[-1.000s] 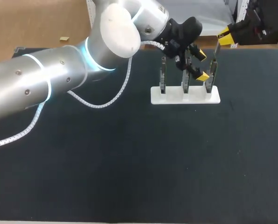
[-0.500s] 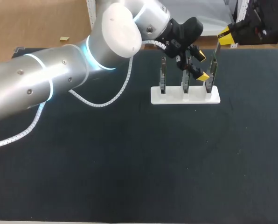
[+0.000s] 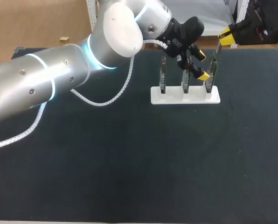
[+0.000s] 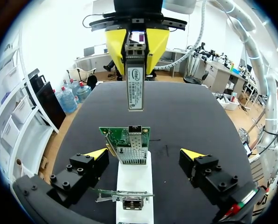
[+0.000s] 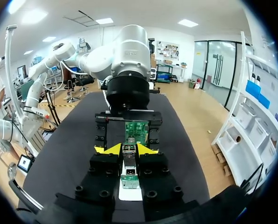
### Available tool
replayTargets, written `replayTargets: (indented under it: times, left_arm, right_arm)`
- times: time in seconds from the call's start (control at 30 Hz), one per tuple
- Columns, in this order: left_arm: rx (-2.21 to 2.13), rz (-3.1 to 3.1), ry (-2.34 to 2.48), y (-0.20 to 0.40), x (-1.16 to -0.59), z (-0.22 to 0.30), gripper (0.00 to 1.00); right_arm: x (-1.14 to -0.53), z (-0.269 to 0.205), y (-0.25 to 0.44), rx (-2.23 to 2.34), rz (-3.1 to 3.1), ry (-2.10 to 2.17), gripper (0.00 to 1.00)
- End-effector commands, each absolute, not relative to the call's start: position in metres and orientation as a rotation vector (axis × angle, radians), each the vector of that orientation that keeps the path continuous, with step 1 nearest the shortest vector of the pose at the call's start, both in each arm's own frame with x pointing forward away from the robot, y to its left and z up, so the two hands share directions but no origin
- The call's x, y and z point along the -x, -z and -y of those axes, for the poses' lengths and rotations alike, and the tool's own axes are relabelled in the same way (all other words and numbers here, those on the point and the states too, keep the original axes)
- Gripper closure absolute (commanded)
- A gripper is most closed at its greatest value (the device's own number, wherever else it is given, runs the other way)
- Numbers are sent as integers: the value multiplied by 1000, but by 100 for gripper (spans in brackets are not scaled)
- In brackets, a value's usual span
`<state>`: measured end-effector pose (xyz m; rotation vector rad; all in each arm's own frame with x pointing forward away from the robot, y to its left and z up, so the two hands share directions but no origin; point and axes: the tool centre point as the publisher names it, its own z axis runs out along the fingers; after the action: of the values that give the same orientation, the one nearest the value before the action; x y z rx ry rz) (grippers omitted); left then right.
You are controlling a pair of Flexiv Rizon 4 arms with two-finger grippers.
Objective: Pick up the optical module with the left hand, and insert it into the network port with the right hand.
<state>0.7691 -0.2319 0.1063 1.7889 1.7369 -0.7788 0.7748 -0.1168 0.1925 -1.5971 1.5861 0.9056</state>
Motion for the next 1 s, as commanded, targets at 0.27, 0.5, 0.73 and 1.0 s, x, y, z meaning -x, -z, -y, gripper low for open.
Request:
replayTargets:
  times: [0.27, 0.5, 0.73, 1.0]
  left_arm:
    - [-1794, -1743, 778, -107, -771, 233, 0]
    - [-1794, -1743, 778, -107, -771, 233, 0]
    - [-1794, -1743, 778, -107, -771, 233, 0]
    - [-1794, -1743, 778, -107, -771, 233, 0]
  right_arm:
    - [-769, 111, -186, 1633, -1576, -882, 100]
    - [-769, 110, -183, 1638, -1574, -865, 100]
    - [-766, 109, -174, 1673, -1585, -842, 100]
    - [-768, 111, -170, 1657, -1604, -849, 100]
